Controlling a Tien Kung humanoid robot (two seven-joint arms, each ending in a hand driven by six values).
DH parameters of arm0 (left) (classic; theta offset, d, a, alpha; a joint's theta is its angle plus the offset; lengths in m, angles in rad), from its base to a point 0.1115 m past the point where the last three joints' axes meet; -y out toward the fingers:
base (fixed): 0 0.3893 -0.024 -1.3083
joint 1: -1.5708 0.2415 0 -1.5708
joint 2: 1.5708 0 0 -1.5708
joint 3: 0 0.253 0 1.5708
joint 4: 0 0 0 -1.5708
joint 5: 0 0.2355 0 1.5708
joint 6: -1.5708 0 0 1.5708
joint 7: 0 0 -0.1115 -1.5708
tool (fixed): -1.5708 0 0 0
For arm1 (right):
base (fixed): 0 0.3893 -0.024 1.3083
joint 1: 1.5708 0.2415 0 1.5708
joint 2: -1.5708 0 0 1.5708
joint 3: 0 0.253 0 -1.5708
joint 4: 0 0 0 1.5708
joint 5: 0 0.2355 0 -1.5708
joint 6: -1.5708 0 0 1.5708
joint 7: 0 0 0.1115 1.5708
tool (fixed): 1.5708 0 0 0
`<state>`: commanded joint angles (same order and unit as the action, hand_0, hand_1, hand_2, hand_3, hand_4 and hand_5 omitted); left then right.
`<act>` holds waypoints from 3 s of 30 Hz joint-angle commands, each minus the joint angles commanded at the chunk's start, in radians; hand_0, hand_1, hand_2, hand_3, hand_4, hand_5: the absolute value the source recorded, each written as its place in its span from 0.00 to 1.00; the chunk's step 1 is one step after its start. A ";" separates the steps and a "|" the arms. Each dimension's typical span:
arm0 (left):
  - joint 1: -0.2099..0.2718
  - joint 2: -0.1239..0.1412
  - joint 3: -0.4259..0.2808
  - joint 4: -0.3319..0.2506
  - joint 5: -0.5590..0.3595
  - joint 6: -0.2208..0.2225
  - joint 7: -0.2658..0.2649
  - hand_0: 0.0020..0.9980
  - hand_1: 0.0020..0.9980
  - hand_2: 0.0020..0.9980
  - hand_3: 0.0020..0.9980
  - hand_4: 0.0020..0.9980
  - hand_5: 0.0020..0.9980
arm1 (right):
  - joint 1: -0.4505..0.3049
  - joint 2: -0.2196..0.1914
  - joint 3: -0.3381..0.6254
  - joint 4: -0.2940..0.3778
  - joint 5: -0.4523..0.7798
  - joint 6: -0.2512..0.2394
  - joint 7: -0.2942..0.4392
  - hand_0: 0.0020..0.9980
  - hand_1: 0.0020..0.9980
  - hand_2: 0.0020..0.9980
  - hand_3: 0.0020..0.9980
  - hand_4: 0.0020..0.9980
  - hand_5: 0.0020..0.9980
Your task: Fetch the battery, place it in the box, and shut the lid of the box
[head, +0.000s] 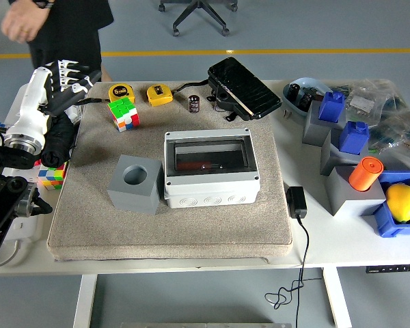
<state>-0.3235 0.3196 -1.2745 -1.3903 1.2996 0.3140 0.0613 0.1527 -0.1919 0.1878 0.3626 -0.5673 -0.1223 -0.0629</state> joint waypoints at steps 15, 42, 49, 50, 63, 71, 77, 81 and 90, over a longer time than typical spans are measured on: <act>0.030 0.016 -0.030 0.008 0.024 -0.062 0.050 0.38 0.56 0.55 0.57 0.98 0.50 | 0.009 -0.007 0.008 0.001 -0.008 -0.001 0.001 0.60 0.59 0.57 0.52 0.92 0.45; 0.047 0.035 -0.050 -0.003 0.033 -0.086 0.065 0.38 0.57 0.55 0.57 0.97 0.49 | 0.014 -0.006 -0.007 0.003 -0.006 0.005 -0.005 0.60 0.59 0.57 0.52 0.92 0.45; 0.059 0.033 -0.067 -0.016 0.025 -0.088 0.048 0.38 0.57 0.55 0.57 0.97 0.50 | 0.005 -0.002 -0.004 0.002 -0.005 0.005 -0.006 0.60 0.59 0.57 0.52 0.92 0.45; 0.060 0.032 -0.070 -0.017 0.025 -0.089 0.049 0.38 0.57 0.55 0.57 0.97 0.50 | 0.004 -0.001 -0.006 0.002 -0.003 0.006 -0.006 0.60 0.59 0.57 0.52 0.92 0.45; 0.064 0.028 -0.081 -0.019 0.029 -0.095 0.055 0.38 0.57 0.55 0.57 0.97 0.49 | 0.005 -0.001 -0.009 0.002 0.003 0.007 -0.007 0.60 0.59 0.58 0.52 0.92 0.46; 0.064 0.027 -0.084 -0.020 0.029 -0.097 0.057 0.38 0.57 0.55 0.57 0.97 0.49 | 0.009 -0.003 -0.015 0.002 0.005 0.007 -0.008 0.60 0.59 0.58 0.52 0.92 0.46; 0.063 0.026 -0.084 -0.019 0.031 -0.100 0.059 0.38 0.57 0.55 0.57 0.96 0.49 | 0.011 -0.005 -0.019 0.000 0.008 0.006 -0.008 0.60 0.59 0.58 0.52 0.92 0.46; 0.062 0.027 -0.083 -0.019 0.036 -0.107 0.062 0.38 0.57 0.55 0.57 0.96 0.49 | 0.016 -0.006 -0.028 0.000 0.014 0.007 -0.008 0.60 0.59 0.58 0.52 0.92 0.46; 0.065 0.028 -0.083 -0.017 0.032 -0.110 0.063 0.38 0.56 0.55 0.57 0.96 0.48 | 0.015 -0.004 -0.031 0.000 0.015 0.007 -0.008 0.60 0.59 0.58 0.52 0.93 0.46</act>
<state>-0.2588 0.3477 -1.3575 -1.4075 1.3315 0.2041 0.1241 0.1681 -0.1957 0.1571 0.3624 -0.5528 -0.1153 -0.0714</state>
